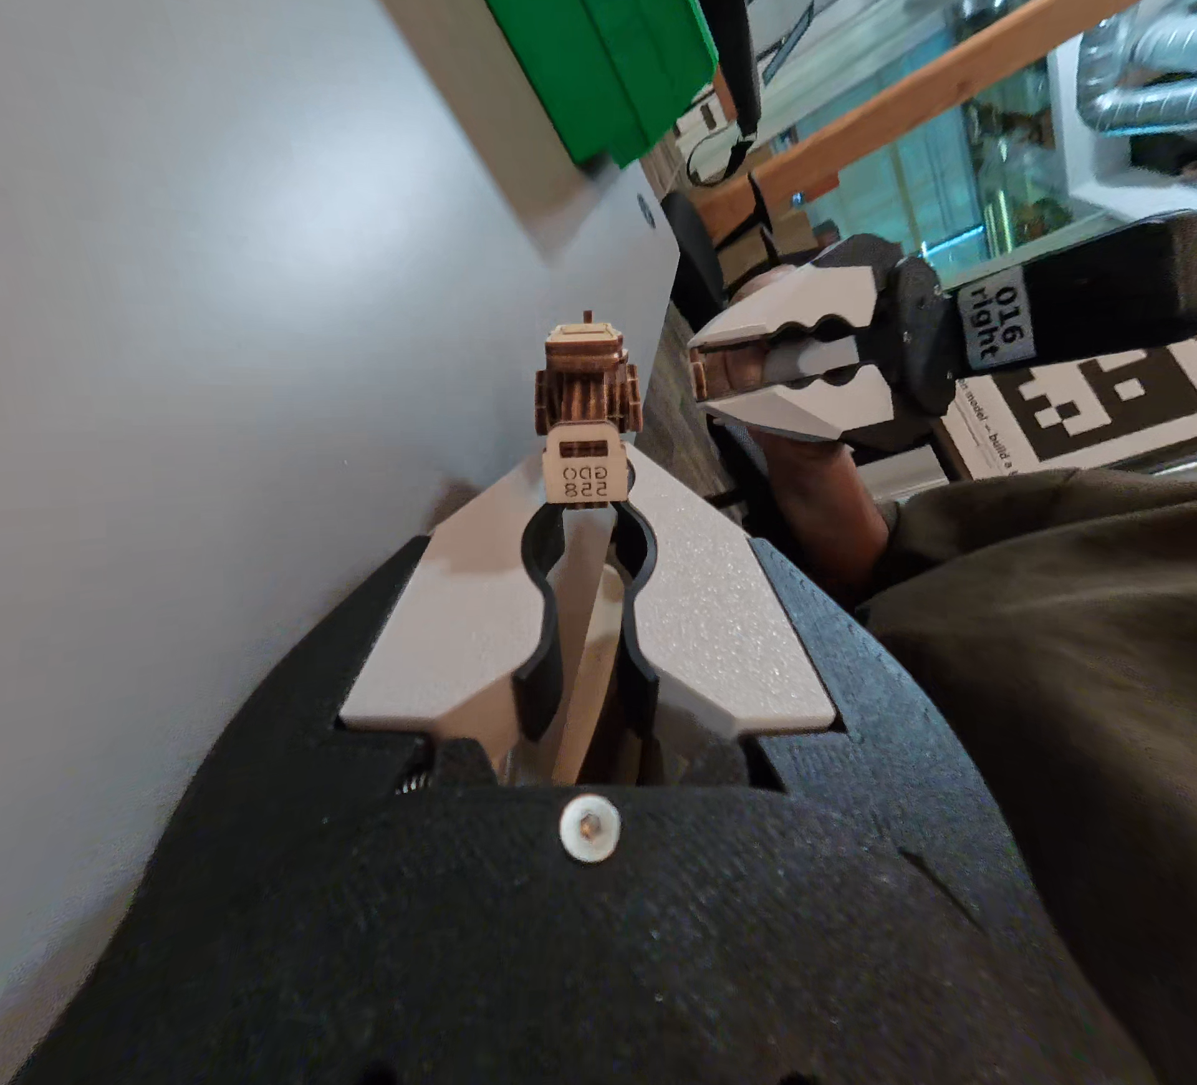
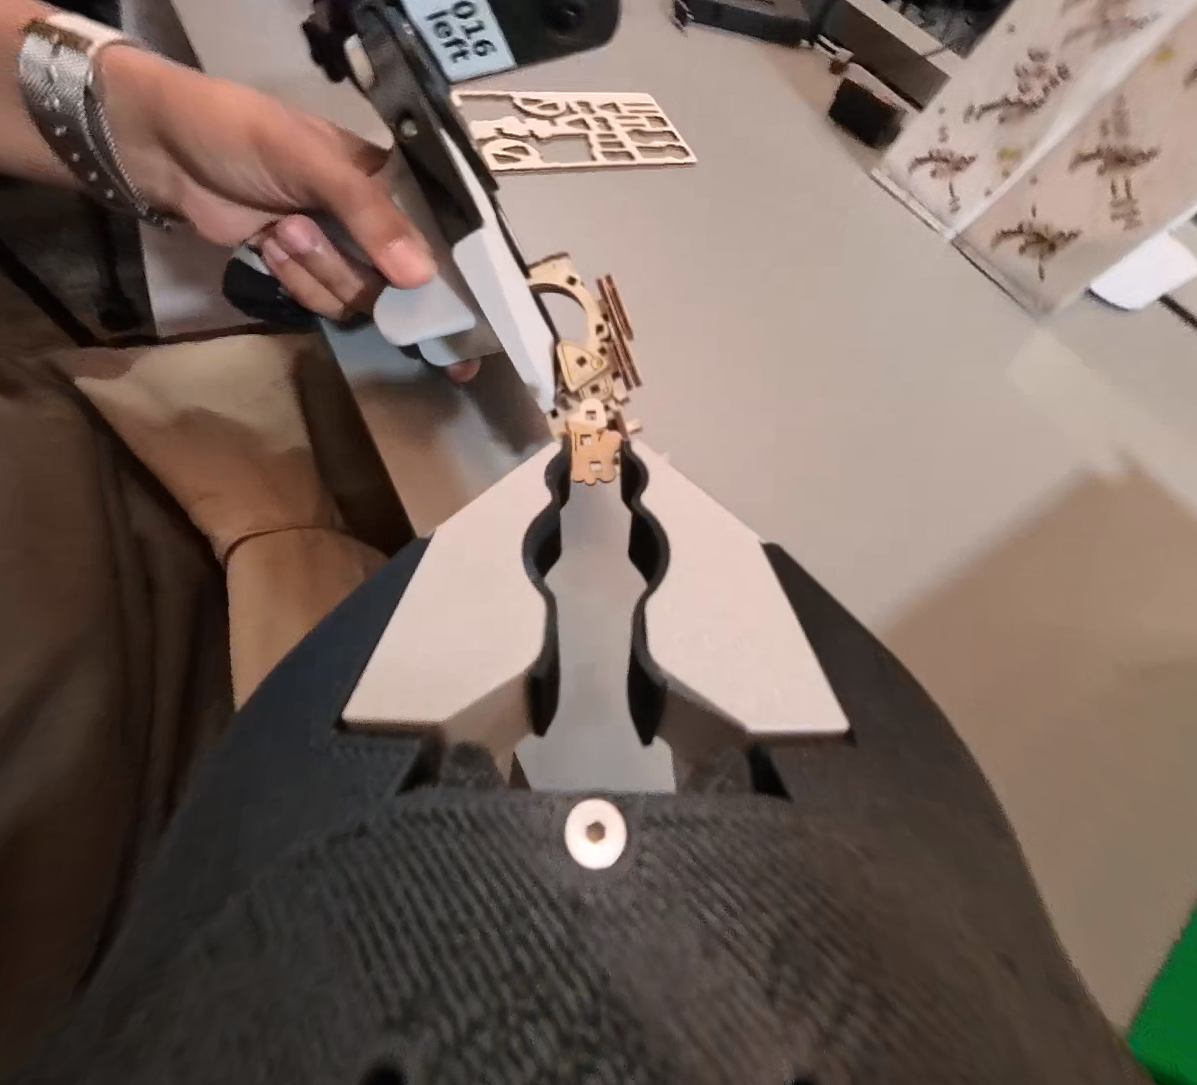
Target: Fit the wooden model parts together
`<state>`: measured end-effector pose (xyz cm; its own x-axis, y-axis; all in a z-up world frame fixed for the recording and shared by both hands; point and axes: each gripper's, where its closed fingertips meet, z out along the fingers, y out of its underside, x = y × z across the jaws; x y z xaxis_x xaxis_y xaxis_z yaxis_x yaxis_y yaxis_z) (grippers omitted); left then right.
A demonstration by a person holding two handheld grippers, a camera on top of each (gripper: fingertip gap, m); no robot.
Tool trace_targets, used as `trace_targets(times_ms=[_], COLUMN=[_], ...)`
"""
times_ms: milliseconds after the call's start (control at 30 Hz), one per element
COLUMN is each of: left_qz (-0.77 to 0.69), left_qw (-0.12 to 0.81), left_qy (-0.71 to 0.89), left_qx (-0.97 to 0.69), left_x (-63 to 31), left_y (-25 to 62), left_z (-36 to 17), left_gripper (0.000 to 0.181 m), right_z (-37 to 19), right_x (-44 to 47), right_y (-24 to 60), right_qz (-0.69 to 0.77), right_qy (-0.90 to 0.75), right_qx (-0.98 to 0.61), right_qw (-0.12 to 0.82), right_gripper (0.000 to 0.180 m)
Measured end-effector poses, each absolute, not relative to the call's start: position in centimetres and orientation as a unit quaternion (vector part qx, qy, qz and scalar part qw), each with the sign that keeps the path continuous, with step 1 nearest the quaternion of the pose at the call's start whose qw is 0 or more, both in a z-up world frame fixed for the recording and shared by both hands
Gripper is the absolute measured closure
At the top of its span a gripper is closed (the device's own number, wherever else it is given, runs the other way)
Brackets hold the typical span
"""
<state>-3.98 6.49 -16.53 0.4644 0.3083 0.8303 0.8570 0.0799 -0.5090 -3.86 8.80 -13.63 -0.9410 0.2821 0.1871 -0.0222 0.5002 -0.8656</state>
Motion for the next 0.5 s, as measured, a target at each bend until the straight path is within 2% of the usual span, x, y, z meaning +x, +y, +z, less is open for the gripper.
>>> trace_targets(times_ms=[233,500], left_qz=[-0.285,-0.292], left_qw=[0.551,0.544], left_qy=[-0.445,-0.449], left_qx=[-0.645,-0.646], left_x=[-2.4,-2.4], left_y=[6.6,6.7], left_z=[-16.8,-17.0], left_gripper=[0.177,0.176], right_z=[-15.0,-15.6], right_x=[-2.2,-2.1], right_y=[7.5,7.3], right_qz=[0.442,0.423], right_qy=[-0.877,-0.882], right_qx=[-0.009,-0.005], right_qw=[0.190,0.207], right_gripper=[0.168,0.168])
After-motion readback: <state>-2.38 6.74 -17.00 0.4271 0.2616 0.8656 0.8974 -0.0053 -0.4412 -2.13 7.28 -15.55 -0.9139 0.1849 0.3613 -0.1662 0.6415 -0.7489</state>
